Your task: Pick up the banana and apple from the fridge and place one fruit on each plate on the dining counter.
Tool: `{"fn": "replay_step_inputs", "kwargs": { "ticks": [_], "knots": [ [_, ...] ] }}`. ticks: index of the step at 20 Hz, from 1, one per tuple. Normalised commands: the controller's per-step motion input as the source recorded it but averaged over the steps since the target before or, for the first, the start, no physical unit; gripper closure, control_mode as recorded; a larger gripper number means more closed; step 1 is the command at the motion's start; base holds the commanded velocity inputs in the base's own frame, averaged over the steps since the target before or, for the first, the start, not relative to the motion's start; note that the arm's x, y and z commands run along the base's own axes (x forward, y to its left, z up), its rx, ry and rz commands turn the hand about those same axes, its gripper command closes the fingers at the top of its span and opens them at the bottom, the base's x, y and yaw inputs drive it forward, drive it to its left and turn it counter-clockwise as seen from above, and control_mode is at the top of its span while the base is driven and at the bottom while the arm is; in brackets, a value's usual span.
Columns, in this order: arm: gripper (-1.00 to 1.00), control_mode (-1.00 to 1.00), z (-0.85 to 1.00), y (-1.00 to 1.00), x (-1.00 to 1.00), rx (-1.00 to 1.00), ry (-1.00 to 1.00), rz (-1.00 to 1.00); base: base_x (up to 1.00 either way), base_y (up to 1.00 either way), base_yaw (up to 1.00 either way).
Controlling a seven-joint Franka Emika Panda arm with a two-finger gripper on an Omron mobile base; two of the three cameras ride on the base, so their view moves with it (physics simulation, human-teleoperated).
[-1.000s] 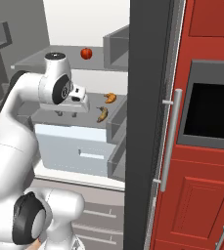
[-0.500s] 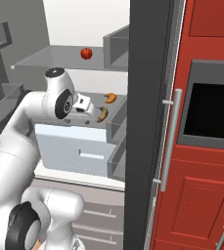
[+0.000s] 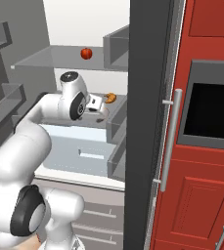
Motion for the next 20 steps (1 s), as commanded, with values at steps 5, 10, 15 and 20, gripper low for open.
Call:
{"fn": "replay_step_inputs", "kwargs": {
  "ticks": [5, 10, 15, 20],
  "knots": [
    [-1.0, -1.0, -0.32, -0.06, 0.43, 0.0, 0.05, 0.0, 0.0, 0.0, 0.0],
    [-1.0, -1.0, -0.29, 0.01, 0.29, -0.02, 0.08, -0.01, 0.0, 0.0, 0.0],
    [-1.0, -1.0, -0.02, 0.0, 0.29, 0.0, 0.0, 0.0, 0.0, 0.0, 0.0],
    [-1.0, -1.0, -0.06, -0.01, 0.6, 0.0, 0.0, 0.0, 0.0, 0.0, 0.0]
  ]
}}
